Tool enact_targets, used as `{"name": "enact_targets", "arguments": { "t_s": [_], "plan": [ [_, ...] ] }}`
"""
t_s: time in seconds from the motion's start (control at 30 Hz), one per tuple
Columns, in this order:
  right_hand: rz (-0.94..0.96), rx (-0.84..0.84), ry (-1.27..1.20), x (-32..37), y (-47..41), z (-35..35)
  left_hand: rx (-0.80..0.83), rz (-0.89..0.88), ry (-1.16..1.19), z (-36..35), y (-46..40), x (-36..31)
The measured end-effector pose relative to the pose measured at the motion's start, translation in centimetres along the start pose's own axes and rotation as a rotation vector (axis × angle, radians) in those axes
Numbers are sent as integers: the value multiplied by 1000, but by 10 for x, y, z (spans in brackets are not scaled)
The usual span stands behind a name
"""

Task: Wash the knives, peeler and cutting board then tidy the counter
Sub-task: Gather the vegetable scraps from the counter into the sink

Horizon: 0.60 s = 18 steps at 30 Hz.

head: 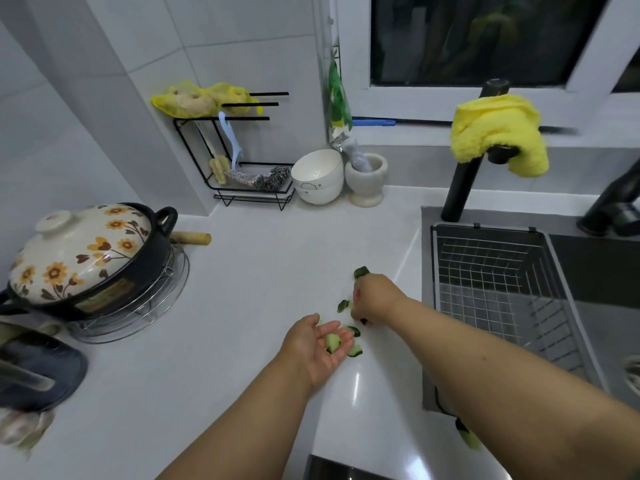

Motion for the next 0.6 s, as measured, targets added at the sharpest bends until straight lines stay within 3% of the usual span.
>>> {"name": "enact_targets", "arguments": {
  "t_s": [0.1,0.27,0.37,0.43,0.5,0.6],
  "plan": [
    [93,58,-357,13,14,15,41,28,42,-13,3,2],
    [231,246,-555,31,33,22,183,74,209,-42,10,11],
    [74,84,-714,-19,15,45,179,78,183,-43,8,13],
    [-119,-67,-578,-69,1,51,155,68,178,-37,7,13],
    [-262,-83,-196,-96,-6,42,134,57,171,-30,6,12],
    [-229,-125,-4,-87,-8,25,107,53,146,-21,4,12]
  ]
}}
Point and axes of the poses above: each hand's wrist, its own y-axis away from the middle knuckle, its own z-axis out of the back of the hand, x = y × z, the point moved 10 cm from there along -y, towards the middle knuckle, and after that the axes turned 2 degrees about -z, right-handed, at the moved point
